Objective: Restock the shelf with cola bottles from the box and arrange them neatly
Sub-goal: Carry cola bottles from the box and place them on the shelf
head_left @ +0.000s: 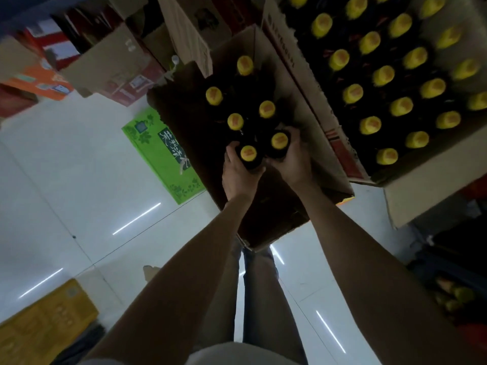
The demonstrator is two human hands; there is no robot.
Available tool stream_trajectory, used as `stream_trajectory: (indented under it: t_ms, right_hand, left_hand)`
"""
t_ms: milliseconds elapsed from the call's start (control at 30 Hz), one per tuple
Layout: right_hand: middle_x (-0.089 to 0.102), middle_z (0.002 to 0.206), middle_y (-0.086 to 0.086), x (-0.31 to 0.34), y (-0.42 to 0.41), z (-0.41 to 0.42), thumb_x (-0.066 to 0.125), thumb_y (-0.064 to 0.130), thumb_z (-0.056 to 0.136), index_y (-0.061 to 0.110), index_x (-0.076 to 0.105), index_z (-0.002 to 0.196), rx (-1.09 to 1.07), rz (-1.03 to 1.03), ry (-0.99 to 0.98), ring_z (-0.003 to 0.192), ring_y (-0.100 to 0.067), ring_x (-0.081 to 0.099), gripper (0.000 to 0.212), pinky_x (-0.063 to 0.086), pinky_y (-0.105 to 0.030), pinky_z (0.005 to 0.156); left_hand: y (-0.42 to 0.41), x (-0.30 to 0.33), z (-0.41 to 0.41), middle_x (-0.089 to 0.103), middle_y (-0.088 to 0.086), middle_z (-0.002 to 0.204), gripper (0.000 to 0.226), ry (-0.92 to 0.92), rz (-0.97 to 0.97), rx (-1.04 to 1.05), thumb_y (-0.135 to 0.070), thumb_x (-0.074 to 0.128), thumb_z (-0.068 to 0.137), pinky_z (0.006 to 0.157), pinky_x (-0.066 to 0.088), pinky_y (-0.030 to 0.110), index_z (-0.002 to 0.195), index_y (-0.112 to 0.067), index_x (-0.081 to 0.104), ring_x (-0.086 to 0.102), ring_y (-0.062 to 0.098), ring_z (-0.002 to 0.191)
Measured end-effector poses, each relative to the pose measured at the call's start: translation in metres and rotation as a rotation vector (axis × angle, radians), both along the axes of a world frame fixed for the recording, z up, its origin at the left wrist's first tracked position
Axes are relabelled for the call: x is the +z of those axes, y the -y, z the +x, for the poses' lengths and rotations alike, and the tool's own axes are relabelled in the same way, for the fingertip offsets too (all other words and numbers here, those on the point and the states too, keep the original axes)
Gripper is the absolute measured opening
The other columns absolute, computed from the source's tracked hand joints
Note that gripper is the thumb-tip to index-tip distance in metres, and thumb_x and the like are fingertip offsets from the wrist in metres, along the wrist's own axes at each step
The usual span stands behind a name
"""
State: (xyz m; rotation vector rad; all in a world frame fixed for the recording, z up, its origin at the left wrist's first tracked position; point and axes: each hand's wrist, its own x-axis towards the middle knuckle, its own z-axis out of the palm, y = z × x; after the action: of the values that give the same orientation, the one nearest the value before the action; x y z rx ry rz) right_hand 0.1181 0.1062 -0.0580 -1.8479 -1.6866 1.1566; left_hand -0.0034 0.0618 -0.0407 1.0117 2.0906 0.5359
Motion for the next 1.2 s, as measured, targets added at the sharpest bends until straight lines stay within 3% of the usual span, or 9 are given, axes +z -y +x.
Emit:
stream_trajectory:
  t_ms: [100,267,367,467,567,700,800,1033,1200]
  right_hand:
    - [0.055,0.132,-0.014,0.000,0.006,0.000,0.083,0.009,0.068,0.003,0.041,0.133,-0.031,0.003,-0.024,0.127,-0.026,0.050,0.078,0.044,-0.034,0.102]
    - [0.057,0.125,-0.012,0.055,0.036,0.004,0.085,0.014,0.067,0.001,0.046,0.127,-0.204,0.142,-0.068,0.116,-0.014,0.051,0.073,0.032,-0.003,0.092]
    - [0.058,0.118,-0.001,0.108,0.055,0.009,0.088,0.017,0.063,0.011,0.048,0.123,-0.355,0.181,-0.105,0.108,-0.002,0.049,0.072,0.035,-0.004,0.089]
    - [0.060,0.113,0.007,0.152,0.082,0.016,0.088,0.025,0.060,0.008,0.046,0.119,-0.483,0.187,-0.231,0.107,-0.003,0.057,0.074,0.044,-0.009,0.091]
    - [0.062,0.105,0.006,0.190,0.117,0.024,0.084,0.036,0.060,-0.001,0.046,0.120,-0.646,0.186,-0.320,0.099,0.000,0.061,0.080,0.046,-0.013,0.084]
    - [0.059,0.107,0.011,0.230,0.175,0.038,0.085,0.013,0.067,0.020,0.042,0.116,-0.855,0.285,-0.407,0.100,-0.007,0.060,0.066,0.047,-0.020,0.086]
    - [0.057,0.104,0.017,0.244,0.223,0.047,0.081,0.013,0.067,0.029,0.043,0.114,-1.000,0.321,-0.429,0.096,0.001,0.059,0.063,0.047,-0.016,0.082]
    - [0.064,0.100,0.021,0.247,0.362,0.085,0.076,0.015,0.069,0.029,0.048,0.120,-1.415,0.384,-0.460,0.088,0.004,0.061,0.060,0.046,-0.011,0.077]
    - [0.061,0.102,0.008,0.241,0.484,0.123,0.076,0.016,0.079,0.017,0.040,0.126,-1.700,0.383,-0.434,0.081,0.006,0.062,0.059,0.047,-0.009,0.072]
  left_hand:
    - [0.001,-0.003,-0.001,0.056,0.000,0.127,0.069,-0.013,0.010,0.049,-0.027,0.080,0.073,0.086,0.046,0.038,0.128,-0.017,0.041,0.055,0.024,0.116]
    - [0.018,0.022,-0.014,0.058,0.000,0.123,0.068,-0.043,0.150,-0.060,-0.023,0.083,0.068,0.084,0.050,0.038,0.126,-0.015,0.048,0.057,0.022,0.112]
    - [0.035,0.060,-0.031,0.053,-0.007,0.118,0.066,0.039,0.331,-0.128,-0.026,0.084,0.065,0.086,0.052,0.033,0.121,-0.017,0.051,0.055,0.011,0.108]
    - [0.041,0.113,-0.045,0.051,0.002,0.112,0.064,0.100,0.518,-0.240,-0.021,0.087,0.064,0.091,0.041,0.016,0.117,-0.011,0.052,0.050,0.009,0.106]
    - [0.040,0.163,-0.053,0.051,0.013,0.112,0.065,0.273,0.610,-0.399,-0.022,0.088,0.065,0.091,0.048,0.038,0.117,-0.020,0.048,0.053,0.027,0.109]
    - [0.043,0.213,-0.038,0.052,0.010,0.122,0.067,0.581,0.451,-0.578,-0.025,0.080,0.064,0.098,0.046,0.036,0.121,-0.025,0.044,0.053,0.019,0.119]
    - [0.056,0.227,-0.006,0.055,0.002,0.127,0.077,0.713,0.285,-0.707,-0.026,0.078,0.065,0.102,0.044,0.032,0.131,-0.018,0.041,0.054,0.016,0.122]
    - [0.131,0.230,0.099,0.064,-0.010,0.113,0.060,0.769,-0.018,-1.132,-0.040,0.072,0.066,0.089,0.044,0.015,0.120,-0.024,0.050,0.061,0.000,0.105]
    - [0.239,0.226,0.187,0.066,-0.011,0.114,0.050,0.795,-0.250,-1.374,-0.047,0.065,0.075,0.095,0.045,0.032,0.120,-0.029,0.054,0.061,0.011,0.109]
